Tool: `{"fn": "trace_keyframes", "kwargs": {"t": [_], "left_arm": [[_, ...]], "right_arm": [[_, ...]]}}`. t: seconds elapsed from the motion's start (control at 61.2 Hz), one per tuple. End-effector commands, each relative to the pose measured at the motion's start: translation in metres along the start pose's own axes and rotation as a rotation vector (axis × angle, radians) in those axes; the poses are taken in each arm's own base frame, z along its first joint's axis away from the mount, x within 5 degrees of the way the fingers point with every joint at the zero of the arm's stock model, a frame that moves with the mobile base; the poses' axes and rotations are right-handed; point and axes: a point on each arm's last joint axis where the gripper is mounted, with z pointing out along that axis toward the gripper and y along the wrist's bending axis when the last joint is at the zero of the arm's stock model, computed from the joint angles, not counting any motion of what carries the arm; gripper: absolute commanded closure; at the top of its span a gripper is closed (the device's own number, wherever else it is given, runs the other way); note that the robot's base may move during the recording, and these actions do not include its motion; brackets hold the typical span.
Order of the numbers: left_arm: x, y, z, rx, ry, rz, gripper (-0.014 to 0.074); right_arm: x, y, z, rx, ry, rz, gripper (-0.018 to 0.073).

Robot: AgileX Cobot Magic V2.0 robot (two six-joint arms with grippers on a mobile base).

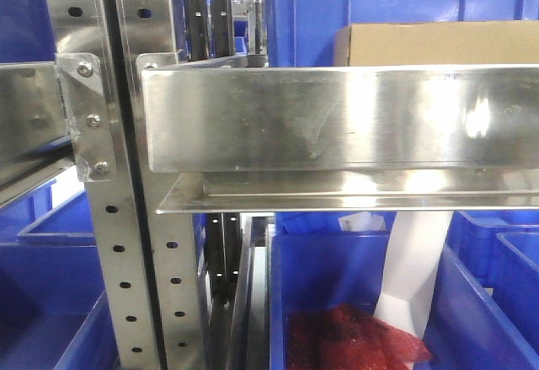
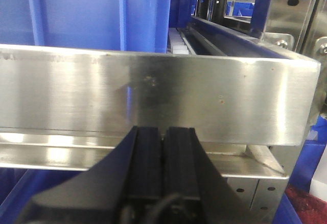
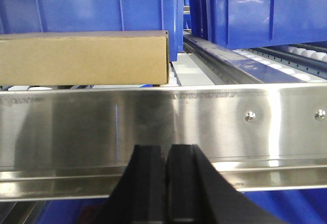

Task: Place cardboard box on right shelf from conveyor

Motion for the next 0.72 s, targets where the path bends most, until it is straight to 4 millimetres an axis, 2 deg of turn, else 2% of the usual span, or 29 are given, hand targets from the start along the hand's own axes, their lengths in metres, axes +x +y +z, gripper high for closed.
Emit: {"fn": "trace_keyframes", "kwargs": {"t": [0.0, 0.702], "left_arm": [[-0.0054, 0.0002, -0.001, 0.0, -0.092, -0.005, 0.0713], [-0.0054, 0.0002, -0.001, 0.0, -0.092, -0.005, 0.0713]], "right_arm": [[-0.0105, 0.0, -0.0023, 0.002, -0.112, -0.006, 0.0503], [-0.0105, 0.0, -0.0023, 0.002, -0.112, -0.006, 0.0503]]}}
